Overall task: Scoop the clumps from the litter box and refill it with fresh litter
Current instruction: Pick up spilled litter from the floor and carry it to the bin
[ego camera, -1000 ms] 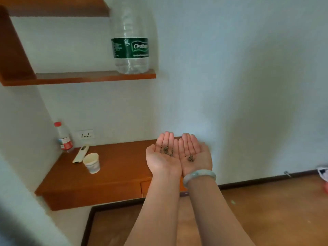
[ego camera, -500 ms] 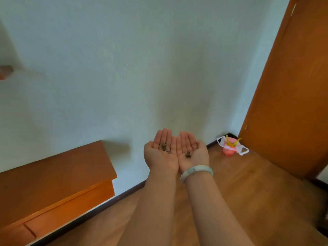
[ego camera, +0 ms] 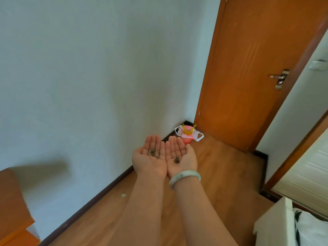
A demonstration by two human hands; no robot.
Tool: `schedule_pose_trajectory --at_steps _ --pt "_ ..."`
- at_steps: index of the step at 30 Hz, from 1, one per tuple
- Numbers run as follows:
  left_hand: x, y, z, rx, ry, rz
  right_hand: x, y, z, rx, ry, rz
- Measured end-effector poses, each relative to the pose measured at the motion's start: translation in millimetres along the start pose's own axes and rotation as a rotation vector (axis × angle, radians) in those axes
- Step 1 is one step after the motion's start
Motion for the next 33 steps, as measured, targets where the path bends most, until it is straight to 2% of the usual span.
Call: schedule_pose_trajectory --at_steps 4,10,16,26,33 --pt "-53.5 -30.7 30.5 -0.027 0.05 0.023 -50.4 -19.9 35.3 -0.028 0.068 0.006" --pt "-136.1 -101.5 75.2 -0.102 0.156 0.152 -123.4 -68.4 92.7 -0.091 0.222 0.029" --pt "-194.1 -139.3 129.0 -0.162 0.27 0.205 -174.0 -82.8 145.4 -0.146 0.344 -0.041" --pt "-309.1 -174.1 257.6 -0.233 0.352 0.18 -305.1 -68.4 256.1 -0.243 0.36 -0.12" --pt "-409.6 -255.3 359.0 -0.235 0.276 0.163 -422.0 -109.0 377.1 -0.197 0.318 -0.11"
Point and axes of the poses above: each hand's wrist, its own x-axis away from the middle knuckle, its own y-axis out of the back of the hand, z = x × y, the point moved 10 cm from there along -x, towards the middle knuckle, and after that the axes turned 15 degrees about -y, right-handed, at the moved point
